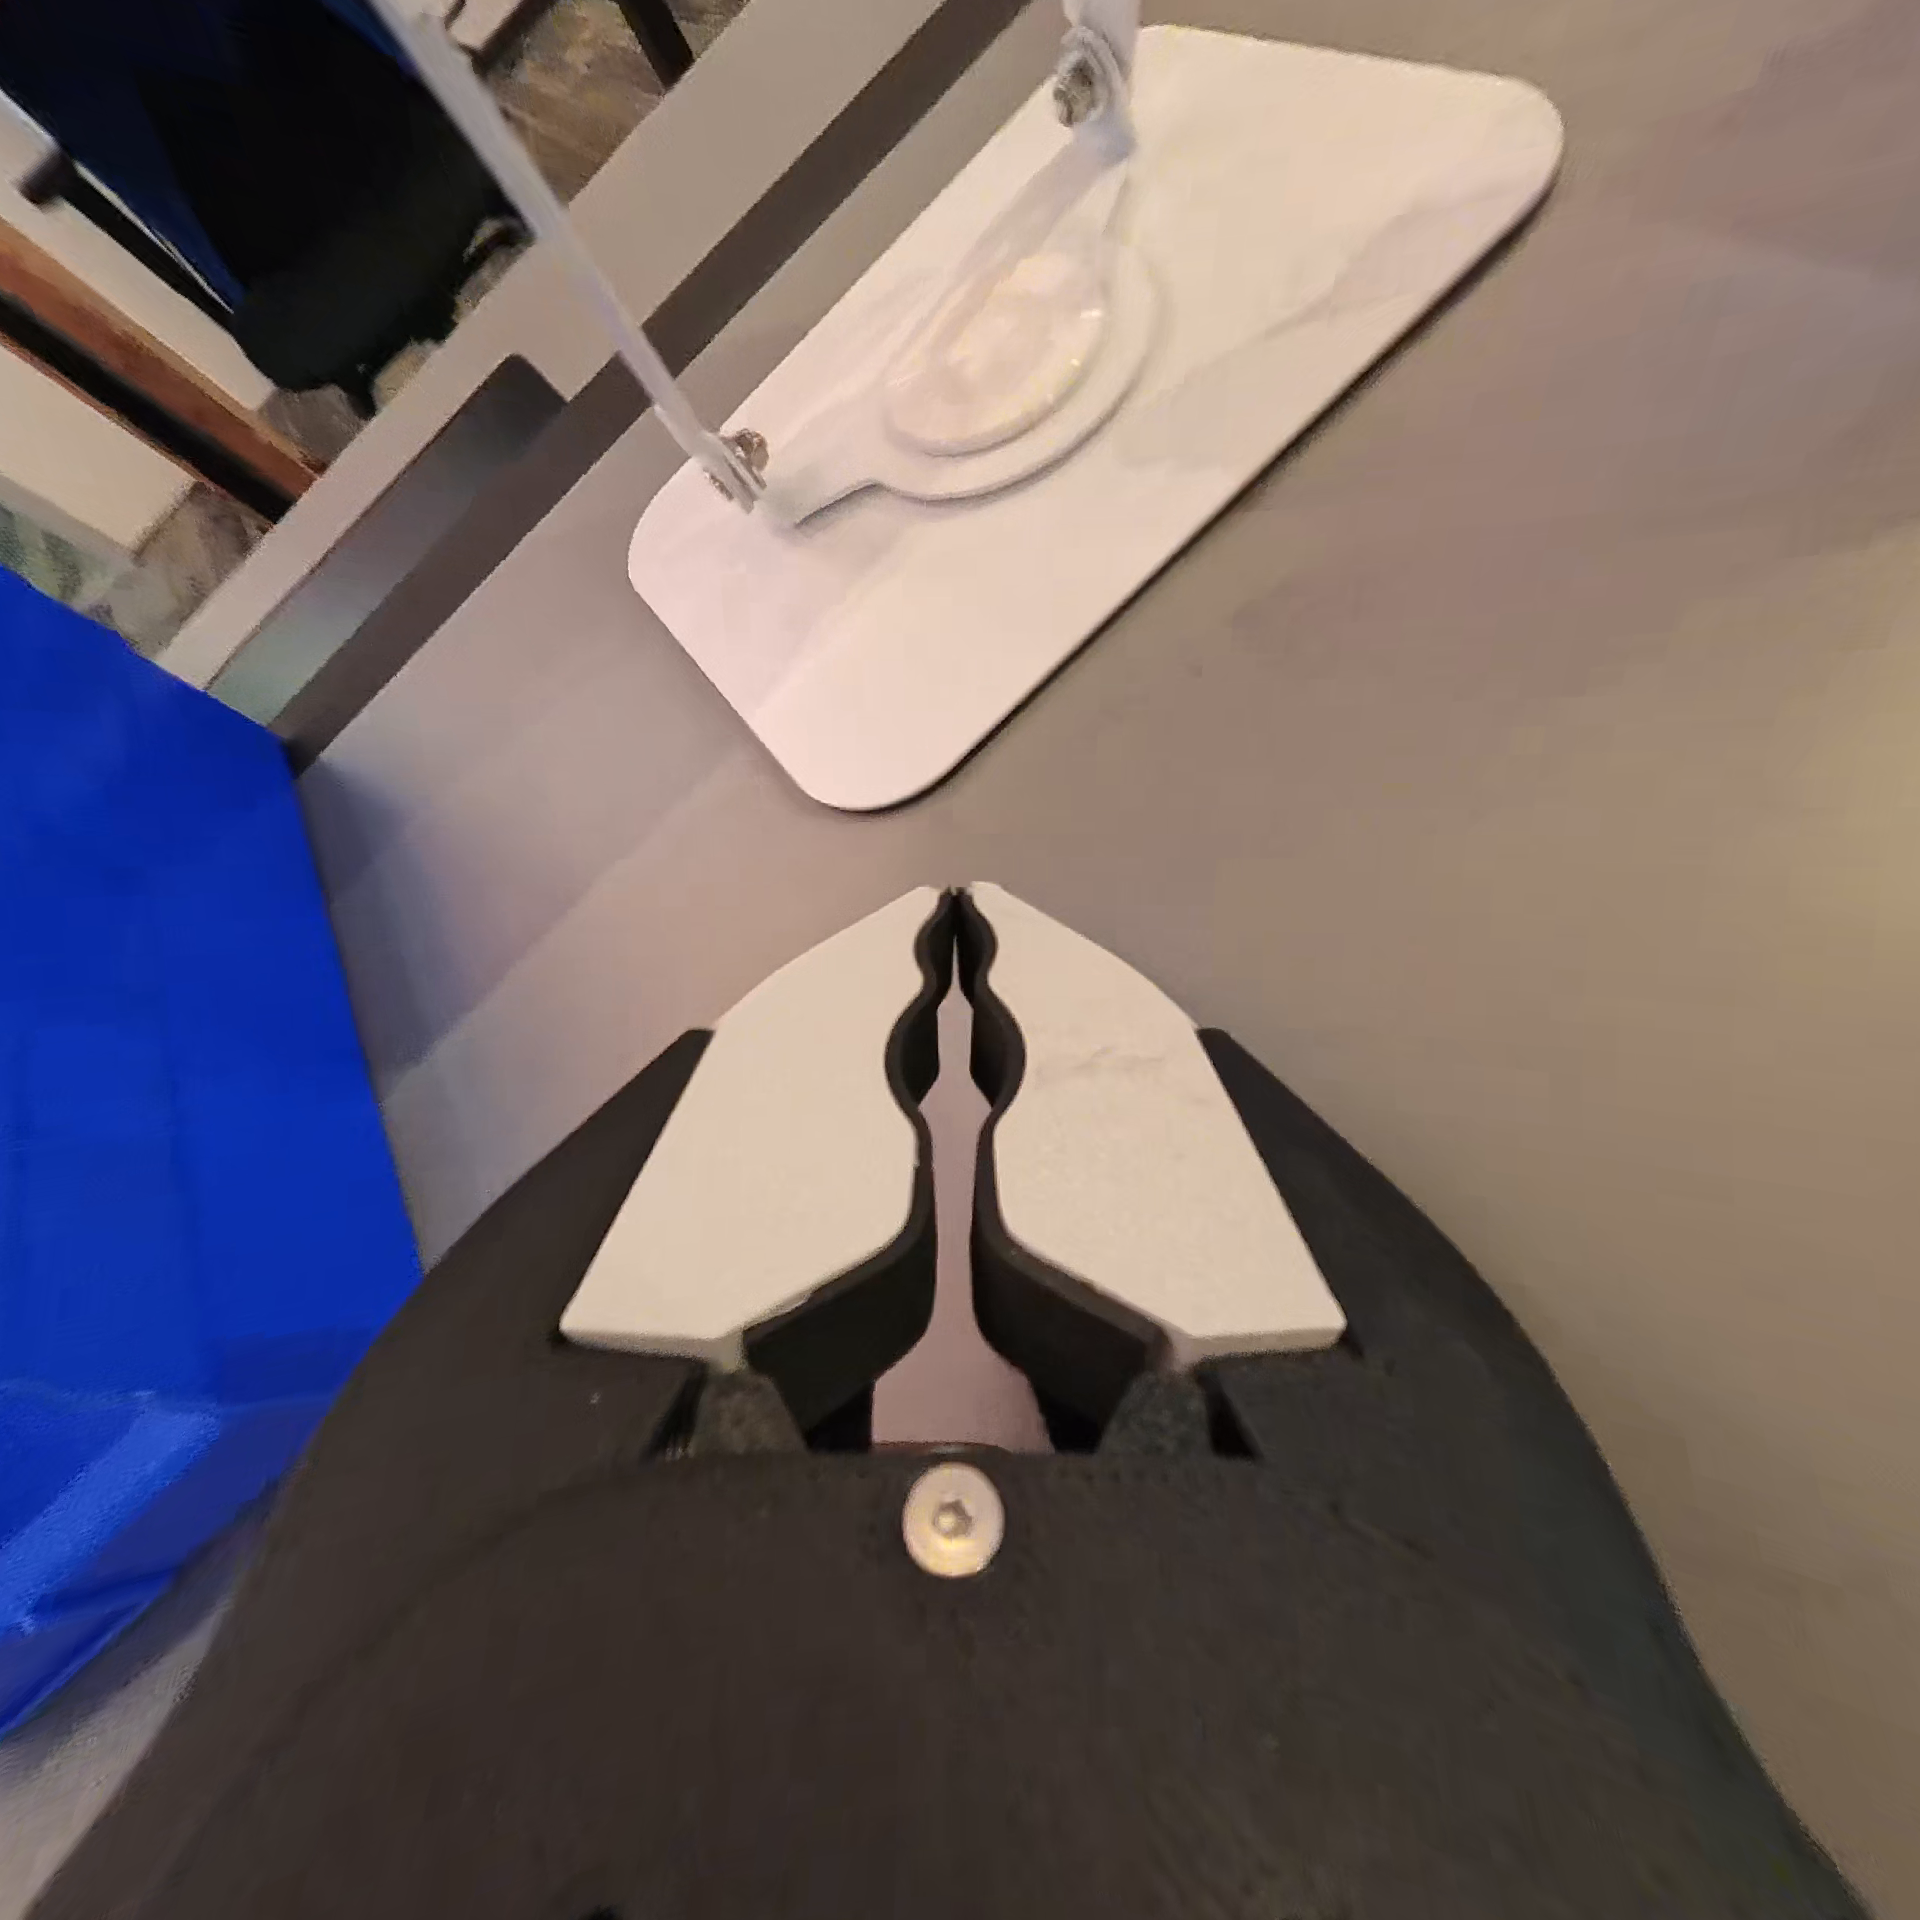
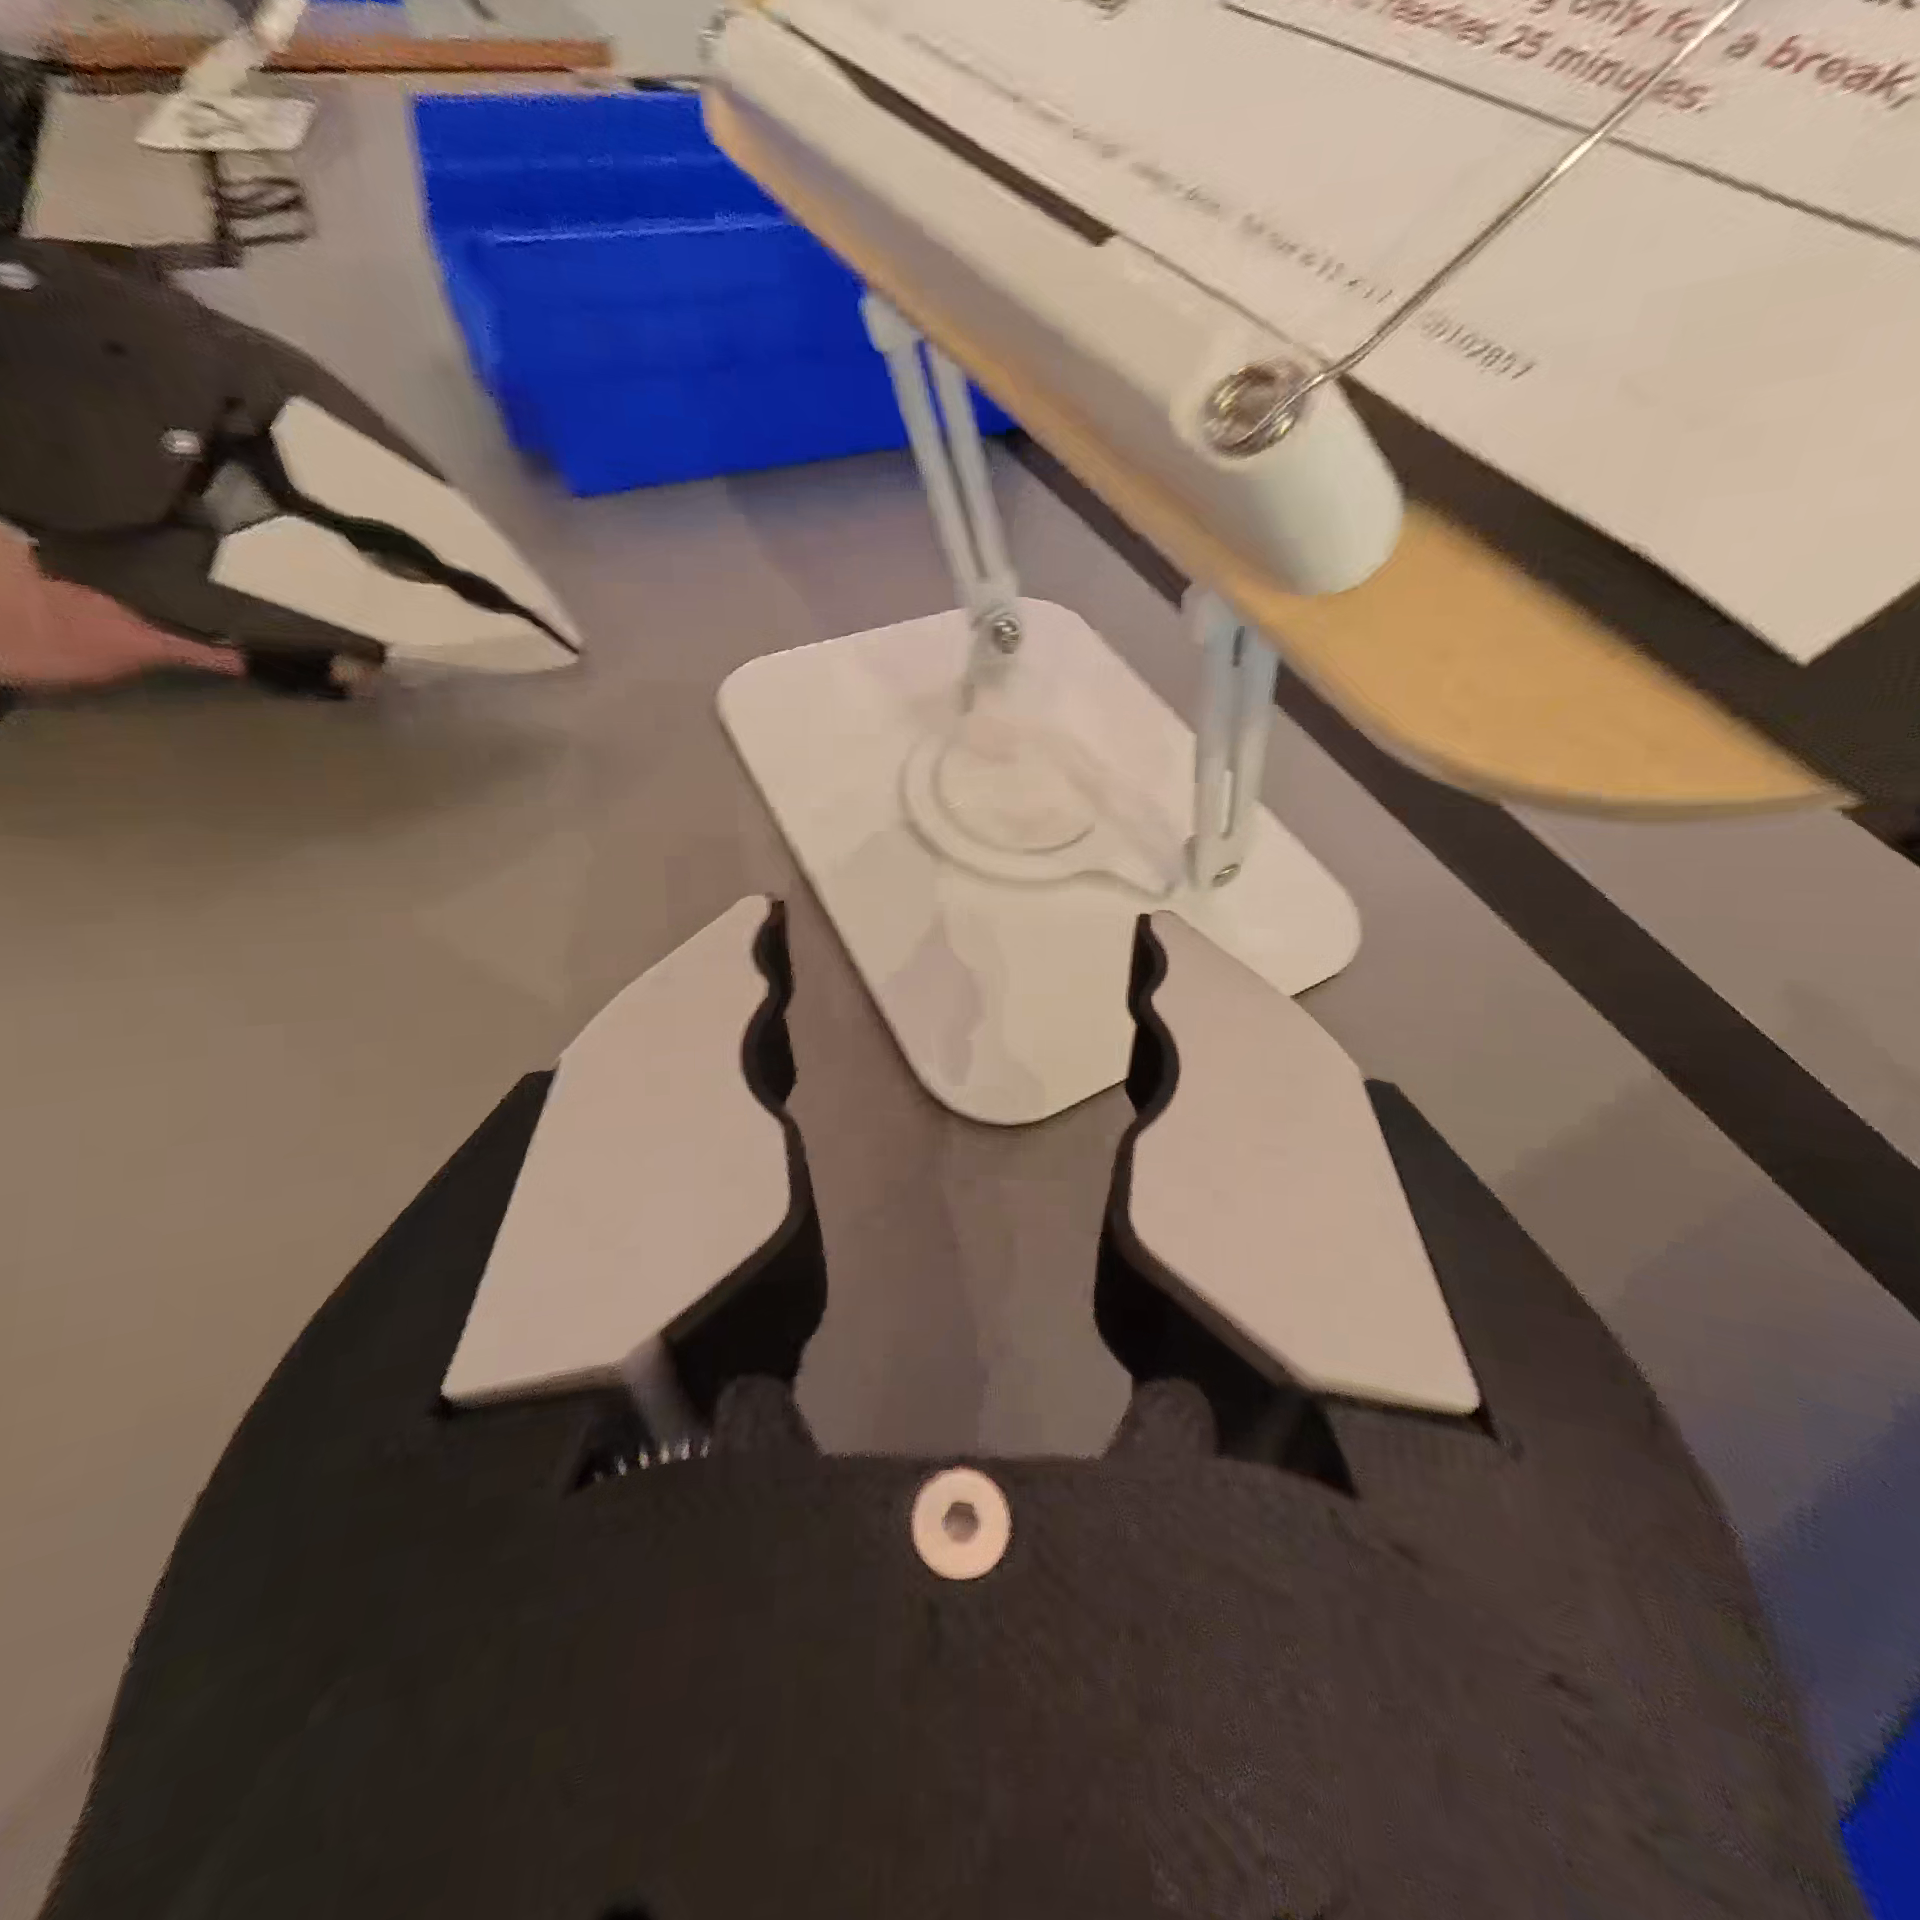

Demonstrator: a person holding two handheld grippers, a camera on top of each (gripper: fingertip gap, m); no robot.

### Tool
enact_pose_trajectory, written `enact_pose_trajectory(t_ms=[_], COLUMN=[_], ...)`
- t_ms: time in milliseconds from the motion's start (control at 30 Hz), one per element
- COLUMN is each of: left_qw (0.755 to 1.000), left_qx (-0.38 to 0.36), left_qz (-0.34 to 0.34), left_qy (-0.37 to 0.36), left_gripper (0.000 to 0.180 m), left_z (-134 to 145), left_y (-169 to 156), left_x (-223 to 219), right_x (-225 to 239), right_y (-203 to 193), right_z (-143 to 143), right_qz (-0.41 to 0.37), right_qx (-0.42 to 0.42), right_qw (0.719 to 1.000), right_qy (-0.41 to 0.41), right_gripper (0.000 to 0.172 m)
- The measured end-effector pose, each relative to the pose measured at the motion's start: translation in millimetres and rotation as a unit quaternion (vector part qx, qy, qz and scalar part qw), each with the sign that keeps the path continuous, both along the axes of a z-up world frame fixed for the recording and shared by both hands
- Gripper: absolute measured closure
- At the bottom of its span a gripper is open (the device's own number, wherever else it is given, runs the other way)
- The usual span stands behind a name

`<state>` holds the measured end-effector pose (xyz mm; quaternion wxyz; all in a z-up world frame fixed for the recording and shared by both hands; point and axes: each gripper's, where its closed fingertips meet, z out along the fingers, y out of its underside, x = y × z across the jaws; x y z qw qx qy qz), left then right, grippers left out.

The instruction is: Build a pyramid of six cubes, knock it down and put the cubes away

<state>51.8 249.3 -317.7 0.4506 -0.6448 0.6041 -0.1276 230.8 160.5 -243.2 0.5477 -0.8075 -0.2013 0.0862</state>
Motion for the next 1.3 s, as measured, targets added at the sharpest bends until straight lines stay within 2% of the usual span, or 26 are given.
enact_pose_trajectory(t_ms=[67,200,333,467,600,700,800,867,967,1033,1067,1133,1200,1300], left_qw=[1.000,0.999,0.998,0.994,0.987,0.977,0.961,0.944,0.927,0.921,0.920,0.922,0.920,0.918], left_qx=[-0.019,0.020,0.000,0.022,0.039,0.065,0.098,0.122,0.102,0.063,0.042,-0.002,-0.043,-0.068], left_qz=[0.013,0.033,0.055,0.089,0.122,0.151,0.194,0.238,0.308,0.348,0.357,0.367,0.376,0.381], left_qy=[-0.012,-0.014,-0.039,-0.053,-0.093,-0.133,-0.172,-0.196,-0.188,-0.163,-0.154,-0.124,-0.103,-0.089], left_gripper=[0.180,0.178,0.173,0.166,0.149,0.137,0.132,0.132,0.113,0.098,0.095,0.086,0.077,0.078], left_z=[-1,6,9,15,41,72,110,136,144,130,119,93,66,43], left_y=[9,32,43,65,81,96,118,142,190,220,232,251,262,271], left_x=[3,6,15,16,0,-21,-61,-103,-168,-205,-218,-234,-243,-246], right_x=[2,3,21,35,68,111,172,221,291,330,342,360,373,380], right_y=[12,10,10,10,1,-17,-50,-78,-117,-140,-148,-160,-170,-177], right_z=[-3,-19,-8,-6,37,76,110,121,108,86,73,42,23,-6], right_qz=[-0.030,-0.047,-0.079,-0.105,-0.158,-0.216,-0.295,-0.358,-0.439,-0.481,-0.488,-0.493,-0.503,-0.500], right_qx=[0.007,0.015,0.046,0.050,0.089,0.113,0.142,0.149,0.114,0.074,0.046,-0.022,-0.057,-0.115], right_qw=[0.999,0.997,0.992,0.984,0.967,0.952,0.928,0.904,0.875,0.859,0.860,0.861,0.854,0.853], right_qy=[-0.026,-0.061,-0.085,-0.137,-0.177,-0.184,-0.175,-0.182,-0.169,-0.160,-0.145,-0.121,-0.117,-0.096], right_gripper=[0.098,0.102,0.103,0.097,0.100,0.104,0.104,0.102,0.092,0.085,0.084,0.087,0.091,0.089])
